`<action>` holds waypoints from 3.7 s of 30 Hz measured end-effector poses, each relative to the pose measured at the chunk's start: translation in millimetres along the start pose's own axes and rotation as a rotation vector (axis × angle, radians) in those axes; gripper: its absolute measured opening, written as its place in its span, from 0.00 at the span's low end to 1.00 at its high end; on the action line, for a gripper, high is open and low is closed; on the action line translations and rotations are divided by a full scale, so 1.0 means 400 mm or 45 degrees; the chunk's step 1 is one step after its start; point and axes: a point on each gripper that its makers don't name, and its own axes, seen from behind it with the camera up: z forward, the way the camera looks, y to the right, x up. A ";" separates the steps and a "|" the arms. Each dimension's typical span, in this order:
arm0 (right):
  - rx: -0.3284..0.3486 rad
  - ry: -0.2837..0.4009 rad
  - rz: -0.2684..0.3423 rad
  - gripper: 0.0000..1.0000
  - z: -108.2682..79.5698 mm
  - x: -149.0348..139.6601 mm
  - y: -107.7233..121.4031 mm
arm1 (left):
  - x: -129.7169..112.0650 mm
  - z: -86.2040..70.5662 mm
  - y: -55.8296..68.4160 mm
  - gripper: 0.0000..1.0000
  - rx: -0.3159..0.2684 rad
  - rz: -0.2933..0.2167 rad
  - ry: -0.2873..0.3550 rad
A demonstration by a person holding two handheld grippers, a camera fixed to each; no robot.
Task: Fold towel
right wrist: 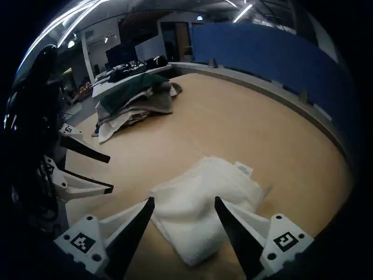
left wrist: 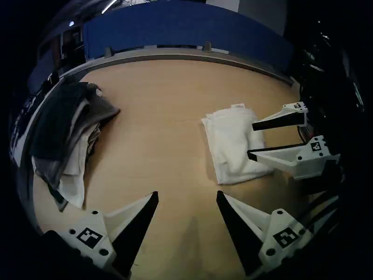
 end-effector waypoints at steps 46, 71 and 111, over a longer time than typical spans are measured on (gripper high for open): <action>-0.154 0.012 -0.046 1.00 0.024 -0.015 0.100 | -0.005 0.007 0.010 0.93 0.009 -0.012 -0.001; -0.165 -0.016 -0.023 1.00 -0.065 -0.085 0.068 | 0.010 0.004 0.026 0.93 -0.002 -0.004 0.009; -0.164 -0.196 0.073 0.11 -0.075 -0.262 0.027 | 0.015 -0.004 0.028 0.93 0.002 0.003 0.020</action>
